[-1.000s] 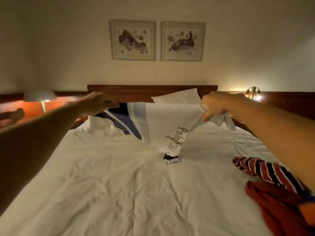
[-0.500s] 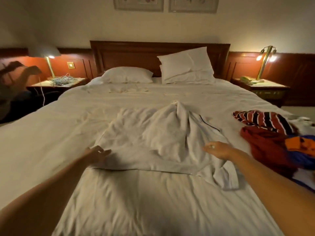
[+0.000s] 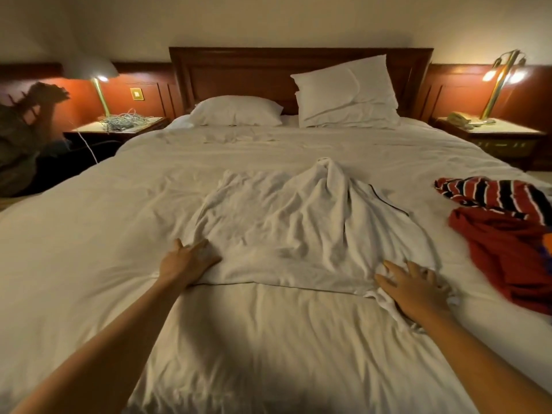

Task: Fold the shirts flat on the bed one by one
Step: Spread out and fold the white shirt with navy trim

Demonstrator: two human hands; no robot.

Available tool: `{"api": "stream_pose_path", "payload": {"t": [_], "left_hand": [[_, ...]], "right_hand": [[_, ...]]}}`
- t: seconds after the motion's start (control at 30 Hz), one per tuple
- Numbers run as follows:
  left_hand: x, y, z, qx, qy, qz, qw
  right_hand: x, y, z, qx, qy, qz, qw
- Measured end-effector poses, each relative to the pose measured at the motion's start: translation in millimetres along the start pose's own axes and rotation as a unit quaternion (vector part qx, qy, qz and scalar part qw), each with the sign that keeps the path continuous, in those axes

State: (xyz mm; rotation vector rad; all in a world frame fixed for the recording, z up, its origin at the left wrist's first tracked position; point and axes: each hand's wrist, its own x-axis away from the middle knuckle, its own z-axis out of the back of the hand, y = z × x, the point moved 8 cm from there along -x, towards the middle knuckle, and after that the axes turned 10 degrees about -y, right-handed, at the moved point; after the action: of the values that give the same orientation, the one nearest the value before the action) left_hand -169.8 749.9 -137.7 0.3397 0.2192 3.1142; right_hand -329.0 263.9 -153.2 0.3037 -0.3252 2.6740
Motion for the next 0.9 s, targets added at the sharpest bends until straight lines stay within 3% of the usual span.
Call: {"api": "stream_pose_path", "payload": {"t": [0.1,0.23,0.37,0.47,0.5,0.57,0.63,0.67,0.77,0.9], "left_hand": [[-1.2,1.9,-0.9,-0.02,0.0,-0.029,0.999],[-6.7,-30.8,18.2,-0.14,-0.007,-0.018,0.99],[-9.5,-80.8,49.0,-0.232,-0.056,0.099,0.966],[4.9,-69.5,42.1,-0.218,-0.072,0.187,0.955],[6.0,-46.7,37.1,-0.207,-0.052,0.155,0.965],[3.2,17.3,18.1,-0.128,-0.041,0.015,0.991],[11.2,89.0,-14.5,-0.081,-0.077,-0.123,0.986],[17.3,114.1,-30.3,-0.057,-0.087,-0.149,0.983],[19.7,132.8,-55.9,0.037,-0.056,-0.14,0.988],[10.3,116.9,-59.5,0.064,-0.061,-0.146,0.985]], "right_hand": [[3.3,-3.1,-0.4,0.064,0.019,-0.011,0.998],[3.4,-1.2,3.8,-0.007,0.019,-0.023,1.0],[0.7,4.1,10.1,-0.023,-0.011,-0.004,1.0],[8.4,17.0,27.5,-0.045,0.051,0.006,0.998],[12.5,23.0,31.0,-0.058,0.07,0.003,0.996],[18.3,38.6,31.8,-0.129,0.074,-0.01,0.989],[20.9,56.3,29.2,-0.231,0.054,-0.021,0.971],[22.2,63.6,29.3,-0.277,0.047,-0.025,0.959],[26.5,76.4,31.8,-0.39,0.042,-0.032,0.919],[37.5,70.4,39.3,-0.492,-0.007,-0.002,0.871]]}}
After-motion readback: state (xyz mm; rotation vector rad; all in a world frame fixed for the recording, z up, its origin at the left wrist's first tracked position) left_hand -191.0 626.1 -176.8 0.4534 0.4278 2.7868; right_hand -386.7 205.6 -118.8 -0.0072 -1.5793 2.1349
